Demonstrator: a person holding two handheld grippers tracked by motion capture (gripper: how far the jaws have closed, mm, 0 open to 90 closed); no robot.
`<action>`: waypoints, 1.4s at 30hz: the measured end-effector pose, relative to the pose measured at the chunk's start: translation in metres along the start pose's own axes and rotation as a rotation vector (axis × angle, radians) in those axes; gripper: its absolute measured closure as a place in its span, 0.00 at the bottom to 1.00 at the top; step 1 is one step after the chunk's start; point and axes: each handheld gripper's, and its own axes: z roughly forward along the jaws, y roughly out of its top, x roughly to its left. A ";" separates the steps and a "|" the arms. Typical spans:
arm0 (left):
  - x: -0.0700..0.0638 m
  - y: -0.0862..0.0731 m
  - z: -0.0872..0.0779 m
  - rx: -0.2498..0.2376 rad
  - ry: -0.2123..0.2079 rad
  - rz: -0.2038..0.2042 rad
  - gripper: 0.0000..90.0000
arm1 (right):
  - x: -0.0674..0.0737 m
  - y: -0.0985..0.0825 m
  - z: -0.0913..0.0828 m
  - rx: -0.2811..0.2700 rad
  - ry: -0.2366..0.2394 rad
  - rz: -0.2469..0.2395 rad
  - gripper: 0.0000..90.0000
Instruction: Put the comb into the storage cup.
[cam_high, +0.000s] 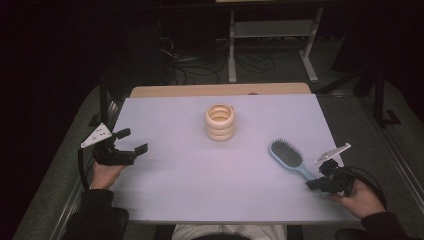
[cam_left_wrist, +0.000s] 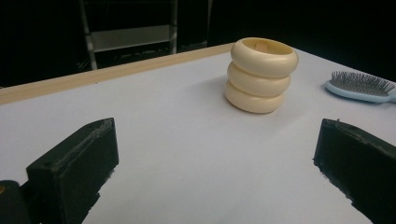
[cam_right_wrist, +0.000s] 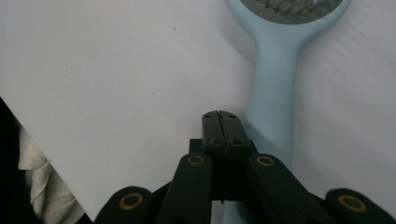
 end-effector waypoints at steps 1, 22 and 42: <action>0.000 0.000 0.000 0.001 0.000 -0.001 0.00 | 0.000 0.000 0.000 -0.001 0.002 -0.001 0.99; 0.000 0.000 0.000 0.001 0.000 -0.002 0.00 | -0.015 -0.016 -0.013 -0.022 -0.034 0.054 0.99; 0.000 0.000 0.000 -0.003 0.002 -0.004 0.00 | -0.025 -0.026 -0.052 -0.100 -0.070 0.059 0.97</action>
